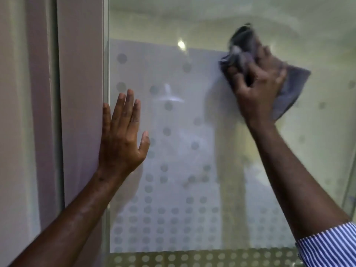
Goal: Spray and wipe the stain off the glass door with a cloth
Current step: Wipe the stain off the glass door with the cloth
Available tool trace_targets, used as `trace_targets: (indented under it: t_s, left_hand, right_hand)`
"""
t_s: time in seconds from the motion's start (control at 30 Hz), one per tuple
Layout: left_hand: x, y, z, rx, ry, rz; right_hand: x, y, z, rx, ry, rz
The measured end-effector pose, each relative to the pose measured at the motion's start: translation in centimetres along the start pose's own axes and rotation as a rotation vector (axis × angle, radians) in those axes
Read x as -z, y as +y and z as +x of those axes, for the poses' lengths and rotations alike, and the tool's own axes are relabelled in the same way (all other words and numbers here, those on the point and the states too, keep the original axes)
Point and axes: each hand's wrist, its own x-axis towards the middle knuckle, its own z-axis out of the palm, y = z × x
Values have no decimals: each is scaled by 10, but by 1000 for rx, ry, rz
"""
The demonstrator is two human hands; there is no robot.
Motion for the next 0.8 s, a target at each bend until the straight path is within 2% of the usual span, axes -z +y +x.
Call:
trace_targets:
  t_s: [0.13, 0.23, 0.4, 0.5, 0.63, 0.73, 0.8]
  left_hand:
    - [-1, -1, 0, -11, -1, 3]
    - [0, -2, 1, -17, -5, 9]
    - [3, -1, 1, -21, -37, 35]
    - [4, -1, 2, -18, -40, 57]
    - [3, -1, 2, -23, -53, 62]
    - [2, -1, 1, -25, -55, 76]
    - [2, -1, 1, -23, -45, 68]
  right_hand:
    - [-13, -48, -37, 438, -199, -66]
    - [-10, -54, -72, 634, -300, -89]
    - [-1, -41, -143, 866, -418, 53]
    - [-2, -36, -147, 835, -304, -43]
    - [-19, -53, -94, 438, -61, -129]
    - [-29, -76, -49, 187, -57, -95]
    - [-33, -91, -43, 252, -115, -45]
